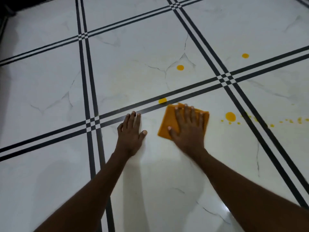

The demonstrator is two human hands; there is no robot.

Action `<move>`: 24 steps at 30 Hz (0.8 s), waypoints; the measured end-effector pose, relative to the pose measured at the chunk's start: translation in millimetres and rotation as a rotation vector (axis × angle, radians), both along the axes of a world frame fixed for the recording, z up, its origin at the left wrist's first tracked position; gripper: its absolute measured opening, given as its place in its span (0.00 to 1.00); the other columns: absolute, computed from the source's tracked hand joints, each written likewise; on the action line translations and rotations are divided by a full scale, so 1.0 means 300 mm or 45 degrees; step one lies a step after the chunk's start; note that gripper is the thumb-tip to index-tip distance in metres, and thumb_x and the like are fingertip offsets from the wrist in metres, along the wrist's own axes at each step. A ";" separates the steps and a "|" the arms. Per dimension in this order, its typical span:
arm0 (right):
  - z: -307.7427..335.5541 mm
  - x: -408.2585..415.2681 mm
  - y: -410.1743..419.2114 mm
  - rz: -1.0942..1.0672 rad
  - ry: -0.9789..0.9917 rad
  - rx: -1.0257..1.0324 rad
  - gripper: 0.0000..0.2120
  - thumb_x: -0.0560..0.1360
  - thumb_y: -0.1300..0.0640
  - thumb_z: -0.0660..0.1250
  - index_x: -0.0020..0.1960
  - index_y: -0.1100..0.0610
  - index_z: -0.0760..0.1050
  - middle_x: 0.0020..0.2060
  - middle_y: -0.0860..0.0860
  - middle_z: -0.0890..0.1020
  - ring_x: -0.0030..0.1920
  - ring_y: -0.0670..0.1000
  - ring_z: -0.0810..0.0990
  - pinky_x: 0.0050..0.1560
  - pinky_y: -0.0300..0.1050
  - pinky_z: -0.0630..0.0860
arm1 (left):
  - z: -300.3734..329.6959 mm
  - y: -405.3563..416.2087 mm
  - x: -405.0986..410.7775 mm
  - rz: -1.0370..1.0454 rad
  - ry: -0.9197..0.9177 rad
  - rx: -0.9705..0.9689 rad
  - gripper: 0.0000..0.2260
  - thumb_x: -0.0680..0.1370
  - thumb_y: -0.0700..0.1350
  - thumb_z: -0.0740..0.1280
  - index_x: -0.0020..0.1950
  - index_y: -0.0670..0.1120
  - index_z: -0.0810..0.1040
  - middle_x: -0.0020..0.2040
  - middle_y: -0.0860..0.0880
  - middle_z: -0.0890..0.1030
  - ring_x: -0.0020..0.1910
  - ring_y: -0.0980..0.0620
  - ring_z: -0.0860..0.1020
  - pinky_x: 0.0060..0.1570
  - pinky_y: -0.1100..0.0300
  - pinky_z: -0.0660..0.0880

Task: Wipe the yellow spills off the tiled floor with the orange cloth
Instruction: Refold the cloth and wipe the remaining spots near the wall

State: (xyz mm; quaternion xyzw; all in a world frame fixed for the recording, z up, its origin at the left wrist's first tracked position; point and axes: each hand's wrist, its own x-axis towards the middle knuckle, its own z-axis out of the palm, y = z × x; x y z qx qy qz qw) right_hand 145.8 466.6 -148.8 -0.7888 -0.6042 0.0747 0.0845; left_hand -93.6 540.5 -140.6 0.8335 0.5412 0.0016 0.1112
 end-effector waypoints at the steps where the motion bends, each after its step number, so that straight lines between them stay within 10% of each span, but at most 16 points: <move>1: 0.010 0.012 -0.043 -0.086 0.015 -0.007 0.39 0.79 0.34 0.54 0.84 0.51 0.49 0.83 0.58 0.54 0.82 0.63 0.52 0.79 0.67 0.47 | 0.004 -0.010 0.011 0.025 0.016 -0.030 0.33 0.80 0.60 0.49 0.82 0.48 0.46 0.82 0.47 0.48 0.81 0.46 0.46 0.75 0.46 0.51; 10: 0.007 -0.007 -0.112 0.288 -0.006 -0.121 0.40 0.79 0.31 0.51 0.84 0.48 0.43 0.83 0.55 0.47 0.83 0.61 0.46 0.78 0.70 0.48 | 0.090 0.027 0.022 -0.054 0.132 -0.098 0.35 0.80 0.62 0.54 0.82 0.47 0.49 0.81 0.44 0.52 0.80 0.43 0.51 0.76 0.46 0.52; 15: -0.007 0.069 0.074 -0.201 -0.020 -0.021 0.40 0.79 0.33 0.52 0.84 0.52 0.48 0.82 0.60 0.55 0.81 0.65 0.52 0.78 0.70 0.49 | -0.002 0.010 -0.024 -0.070 -0.007 0.114 0.32 0.80 0.61 0.55 0.81 0.48 0.54 0.81 0.46 0.57 0.79 0.46 0.55 0.75 0.48 0.54; 24: 0.000 -0.094 -0.139 0.248 0.051 -0.018 0.40 0.78 0.31 0.53 0.84 0.48 0.47 0.83 0.55 0.50 0.83 0.60 0.47 0.79 0.69 0.47 | 0.050 0.056 -0.055 0.193 -0.076 0.099 0.30 0.79 0.57 0.57 0.78 0.43 0.61 0.78 0.40 0.62 0.77 0.42 0.59 0.73 0.43 0.62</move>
